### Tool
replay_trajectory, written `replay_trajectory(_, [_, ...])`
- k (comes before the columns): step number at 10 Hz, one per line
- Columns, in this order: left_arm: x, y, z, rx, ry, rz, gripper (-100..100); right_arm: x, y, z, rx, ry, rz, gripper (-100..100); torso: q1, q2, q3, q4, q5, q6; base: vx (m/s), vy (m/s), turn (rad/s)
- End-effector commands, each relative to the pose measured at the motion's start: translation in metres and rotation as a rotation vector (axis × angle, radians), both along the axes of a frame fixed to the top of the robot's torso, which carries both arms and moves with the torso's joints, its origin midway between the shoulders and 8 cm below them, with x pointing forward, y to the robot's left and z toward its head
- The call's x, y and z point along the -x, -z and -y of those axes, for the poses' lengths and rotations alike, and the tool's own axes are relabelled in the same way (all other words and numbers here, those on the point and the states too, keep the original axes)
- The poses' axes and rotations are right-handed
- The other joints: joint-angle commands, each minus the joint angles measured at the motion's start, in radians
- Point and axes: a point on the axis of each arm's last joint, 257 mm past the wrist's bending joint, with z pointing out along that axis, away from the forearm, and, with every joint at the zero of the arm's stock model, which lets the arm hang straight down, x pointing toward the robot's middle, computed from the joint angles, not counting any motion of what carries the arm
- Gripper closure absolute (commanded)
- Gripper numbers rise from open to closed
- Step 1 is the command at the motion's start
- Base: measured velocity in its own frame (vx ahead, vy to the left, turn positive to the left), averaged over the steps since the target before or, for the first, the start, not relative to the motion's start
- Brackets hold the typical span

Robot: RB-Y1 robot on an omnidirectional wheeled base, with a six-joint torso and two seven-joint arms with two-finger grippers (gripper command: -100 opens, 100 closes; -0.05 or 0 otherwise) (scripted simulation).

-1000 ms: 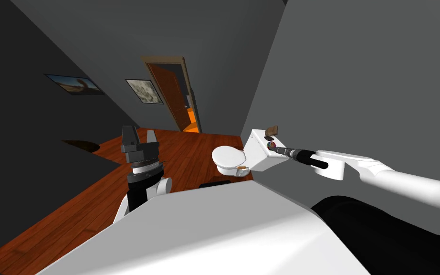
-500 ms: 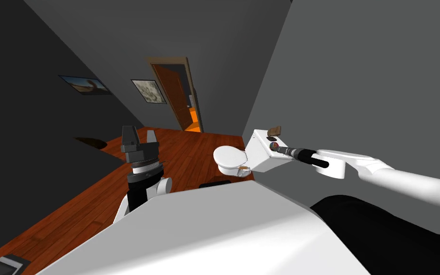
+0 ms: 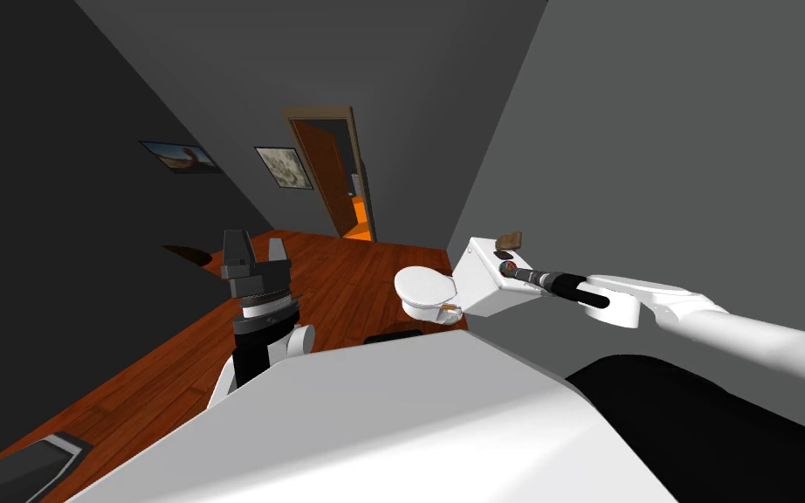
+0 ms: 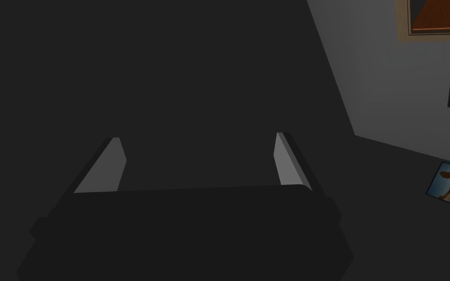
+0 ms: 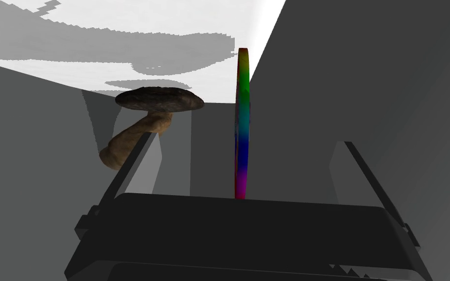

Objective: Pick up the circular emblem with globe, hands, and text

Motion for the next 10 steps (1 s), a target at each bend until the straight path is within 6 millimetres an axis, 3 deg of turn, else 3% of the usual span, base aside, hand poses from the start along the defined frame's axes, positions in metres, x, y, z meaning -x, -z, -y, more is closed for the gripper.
replay_trajectory(1, [0.000,0.000,0.000,0.000,0.000,0.000,0,0.004,-0.004,0.015,0.014,0.023,0.003,-100,0.000,0.000,0.000,0.000,0.000,0.000,-0.013,0.015,-0.005])
replay_trajectory(2, [0.000,0.000,0.000,0.000,0.000,0.000,0,0.006,0.006,0.012,-0.011,0.007,-0.007,-100,-0.001,0.000,0.000,0.000,0.000,0.000,-0.026,0.031,0.101])
replay_trajectory(4, [0.000,0.000,0.000,0.000,0.000,0.000,0,0.007,-0.003,0.033,0.016,0.042,0.006,-100,0.000,0.000,0.000,0.000,0.000,0.000,-0.020,0.027,0.041])
replay_trajectory(5, [0.000,0.000,0.000,0.000,0.000,0.000,0,0.011,0.007,0.028,-0.011,0.024,-0.007,-100,-0.001,0.000,0.000,0.000,0.000,0.000,-0.028,0.038,0.137])
replay_trajectory(7, [0.000,0.000,0.000,0.000,0.000,0.000,0,0.012,-0.002,0.050,0.016,0.061,0.007,-100,0.000,0.000,0.000,0.000,0.000,0.000,-0.019,0.029,0.024])
replay_trajectory(8, [0.000,0.000,0.000,0.000,0.000,0.000,0,0.016,0.009,0.049,-0.006,0.049,-0.009,-100,-0.001,0.000,0.000,0.000,0.000,0.001,-0.021,0.037,0.115])
replay_trajectory(10, [0.000,0.000,0.000,0.000,0.000,0.000,0,0.017,0.000,0.065,0.015,0.078,0.005,-100,0.000,0.000,0.000,0.000,0.000,0.000,-0.020,0.033,0.037])
